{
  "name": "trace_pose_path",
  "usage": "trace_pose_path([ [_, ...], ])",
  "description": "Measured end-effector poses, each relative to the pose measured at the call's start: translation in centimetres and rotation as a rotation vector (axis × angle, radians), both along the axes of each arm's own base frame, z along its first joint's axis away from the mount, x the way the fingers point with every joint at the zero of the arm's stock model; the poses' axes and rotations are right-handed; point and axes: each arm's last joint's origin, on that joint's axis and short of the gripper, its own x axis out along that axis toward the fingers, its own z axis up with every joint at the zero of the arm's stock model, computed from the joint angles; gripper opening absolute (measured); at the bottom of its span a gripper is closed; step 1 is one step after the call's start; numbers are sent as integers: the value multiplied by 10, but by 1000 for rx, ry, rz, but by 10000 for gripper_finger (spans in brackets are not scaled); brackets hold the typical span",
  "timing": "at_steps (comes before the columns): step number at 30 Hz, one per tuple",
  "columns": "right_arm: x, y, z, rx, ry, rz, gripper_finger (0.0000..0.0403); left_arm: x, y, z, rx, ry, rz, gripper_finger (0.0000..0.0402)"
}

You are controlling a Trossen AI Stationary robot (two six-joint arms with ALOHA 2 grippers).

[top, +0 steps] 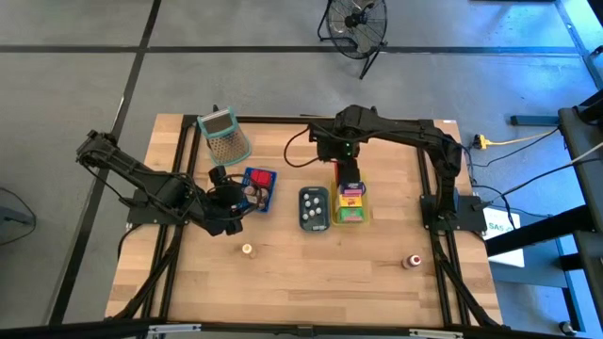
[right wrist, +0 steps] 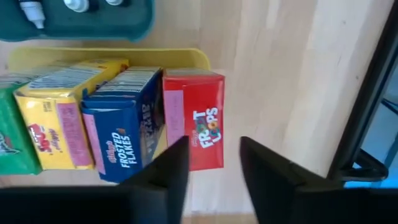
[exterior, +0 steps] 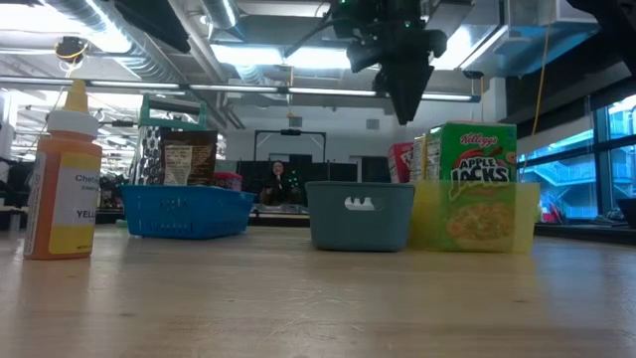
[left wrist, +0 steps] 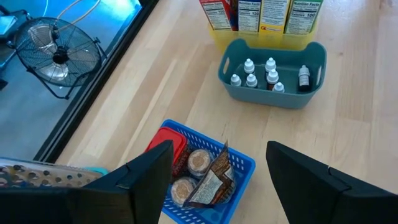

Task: Pick & Place Kitchen Items
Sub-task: Put the red cereal box into the yellow bin

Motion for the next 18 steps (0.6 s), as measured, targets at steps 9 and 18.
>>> trace_pose_path([
  [9, 0, 2, 0, 65, -14, 17, 7, 0, 1, 0, 13, -1, 7, 253],
  [18, -4, 3, -24, 100, 77, 9, 3, 0, 1, 0, 14, 0, 7, 253],
])
